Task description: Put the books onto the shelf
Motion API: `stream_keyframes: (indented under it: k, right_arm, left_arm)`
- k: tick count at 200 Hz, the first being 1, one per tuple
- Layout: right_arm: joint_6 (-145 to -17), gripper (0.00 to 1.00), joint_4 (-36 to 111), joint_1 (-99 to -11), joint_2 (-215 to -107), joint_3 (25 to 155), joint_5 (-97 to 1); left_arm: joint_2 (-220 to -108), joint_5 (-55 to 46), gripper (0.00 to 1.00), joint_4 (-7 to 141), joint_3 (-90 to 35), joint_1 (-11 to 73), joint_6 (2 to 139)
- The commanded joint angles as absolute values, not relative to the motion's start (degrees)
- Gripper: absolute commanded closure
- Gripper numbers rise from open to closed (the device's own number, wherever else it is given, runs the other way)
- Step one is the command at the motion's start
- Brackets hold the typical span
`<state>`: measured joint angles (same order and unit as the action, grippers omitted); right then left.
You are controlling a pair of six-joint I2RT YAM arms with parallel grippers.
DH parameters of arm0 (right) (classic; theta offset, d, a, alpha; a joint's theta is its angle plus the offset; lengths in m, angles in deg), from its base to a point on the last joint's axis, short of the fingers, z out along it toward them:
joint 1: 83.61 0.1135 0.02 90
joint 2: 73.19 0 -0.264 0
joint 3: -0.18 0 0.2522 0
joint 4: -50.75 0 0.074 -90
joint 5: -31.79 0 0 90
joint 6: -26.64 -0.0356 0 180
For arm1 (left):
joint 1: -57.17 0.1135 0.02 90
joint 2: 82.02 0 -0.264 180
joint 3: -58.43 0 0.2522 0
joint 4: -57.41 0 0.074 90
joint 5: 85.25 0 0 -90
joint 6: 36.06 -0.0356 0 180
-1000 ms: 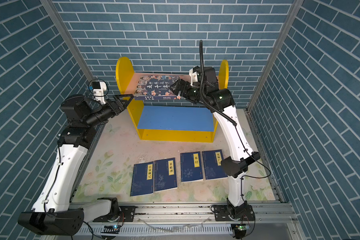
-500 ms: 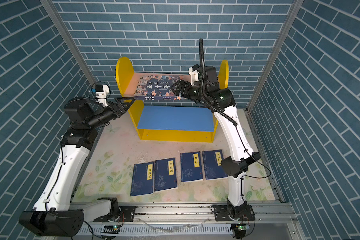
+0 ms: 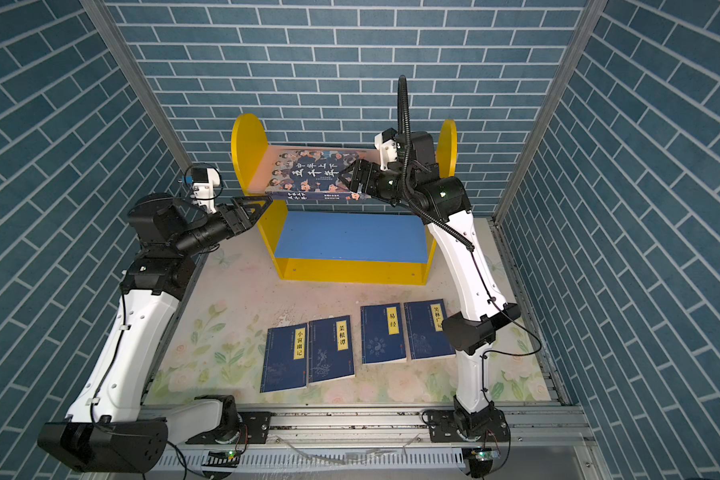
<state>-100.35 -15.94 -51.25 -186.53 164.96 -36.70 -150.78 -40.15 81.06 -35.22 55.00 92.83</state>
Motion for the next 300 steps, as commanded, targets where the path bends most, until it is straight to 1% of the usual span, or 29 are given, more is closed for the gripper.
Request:
stream_keyframes:
  k: [1,38,74,104,185,300]
  right_arm:
    - [-99.22,0.12,-13.19,-50.49,-187.71,166.34,-33.61]
    - [-99.98,0.12,-11.28,-50.01,-188.7,166.36,-32.25]
    - [-101.06,0.12,-9.26,-49.94,-189.97,166.35,-31.5]
    - [-101.49,0.12,-8.02,-49.79,-190.76,166.51,-30.85]
    - [-102.03,0.12,-4.74,-49.24,-192.01,166.47,-29.76]
    - [-103.19,0.12,-1.69,-49.06,-193.41,167.71,-28.68]
  left_arm:
    - [-150.35,-39.81,0.12,84.24,-36.48,54.75,88.08]
    - [-149.87,-40.53,0.12,83.38,-35.23,54.71,85.93]
    - [-150.62,-42.58,0.15,78.55,-34.53,54.71,88.48]
    - [-151.87,-42.71,0.16,76.01,-35.58,54.71,90.19]
    - [-155.32,-39.52,0.16,74.97,-39.07,54.8,90.19]
    - [-156.46,-37.35,0.16,75.19,-41.18,56.24,88.59]
